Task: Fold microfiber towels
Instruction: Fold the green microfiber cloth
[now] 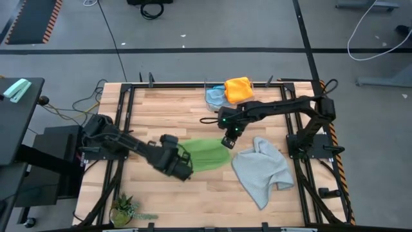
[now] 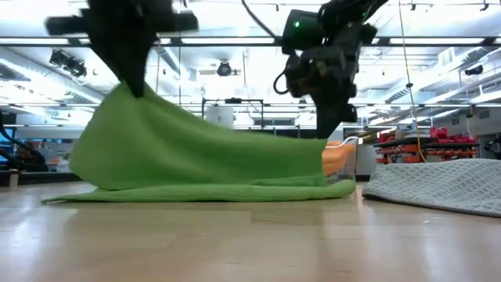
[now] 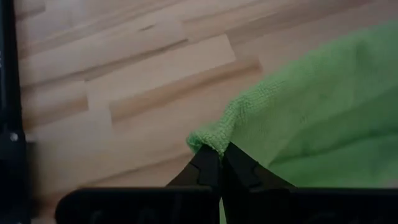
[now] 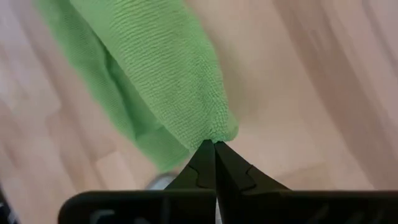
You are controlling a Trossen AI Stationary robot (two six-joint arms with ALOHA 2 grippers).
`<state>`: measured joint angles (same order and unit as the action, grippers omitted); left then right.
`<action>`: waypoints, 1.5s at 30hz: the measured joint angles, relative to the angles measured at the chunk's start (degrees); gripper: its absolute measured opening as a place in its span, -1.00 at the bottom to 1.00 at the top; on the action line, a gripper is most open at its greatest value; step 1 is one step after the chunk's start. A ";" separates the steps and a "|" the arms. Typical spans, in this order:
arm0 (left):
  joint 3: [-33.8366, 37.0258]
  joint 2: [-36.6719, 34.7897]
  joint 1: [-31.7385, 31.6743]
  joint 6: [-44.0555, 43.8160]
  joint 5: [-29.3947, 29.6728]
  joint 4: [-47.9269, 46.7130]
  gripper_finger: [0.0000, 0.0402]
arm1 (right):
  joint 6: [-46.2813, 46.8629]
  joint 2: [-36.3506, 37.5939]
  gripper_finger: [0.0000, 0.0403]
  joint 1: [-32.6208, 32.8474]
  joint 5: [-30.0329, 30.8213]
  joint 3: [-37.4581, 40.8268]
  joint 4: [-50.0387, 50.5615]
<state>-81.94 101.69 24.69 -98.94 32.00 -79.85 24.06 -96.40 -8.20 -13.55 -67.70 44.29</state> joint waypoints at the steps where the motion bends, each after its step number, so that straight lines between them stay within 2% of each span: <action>1: 0.00 0.45 -1.13 1.52 0.00 0.02 -0.98 | -0.22 -0.45 -1.00 -0.22 0.28 0.00 -0.53; 8: 0.77 0.66 -6.65 8.62 -0.78 0.52 -0.98 | -0.73 -1.08 -1.00 -0.83 4.28 0.00 -1.15; 10: 3.21 0.65 -7.90 10.13 -3.15 1.73 -0.98 | -0.87 -1.03 -1.00 -1.12 4.53 0.00 -1.13; 13: 7.78 0.64 -9.06 12.45 -6.85 8.41 -0.98 | -0.88 -1.01 -1.00 -1.18 4.73 0.00 -1.16; 16: 10.43 -0.34 -9.64 12.62 -7.08 13.78 -0.98 | -0.84 -1.01 -1.00 -1.16 4.71 0.00 -1.66; 24: 13.19 -2.10 -14.19 16.14 -6.78 16.41 -0.98 | 0.72 -0.99 -1.00 -2.34 5.79 0.00 -2.73; 28: 14.86 -2.12 -15.89 18.88 -7.55 20.89 -0.98 | 1.90 -0.99 -1.00 -3.12 7.53 0.00 -2.73; 35: 17.51 -2.08 -17.53 19.07 -7.57 21.01 -0.95 | 4.23 -0.96 -0.98 -3.30 7.80 0.00 -2.69; 39: 18.56 -2.08 -17.33 18.71 -7.66 22.39 -0.93 | 3.68 -0.94 -0.88 -3.30 8.79 0.00 -2.70; 45: 18.65 -2.08 -17.36 20.63 -6.89 22.88 -0.81 | 1.82 -0.94 -0.61 -3.30 8.86 0.00 -2.66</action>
<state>-63.29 99.61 7.33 -78.32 25.11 -56.97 25.88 -97.34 -11.51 -4.69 -67.70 41.64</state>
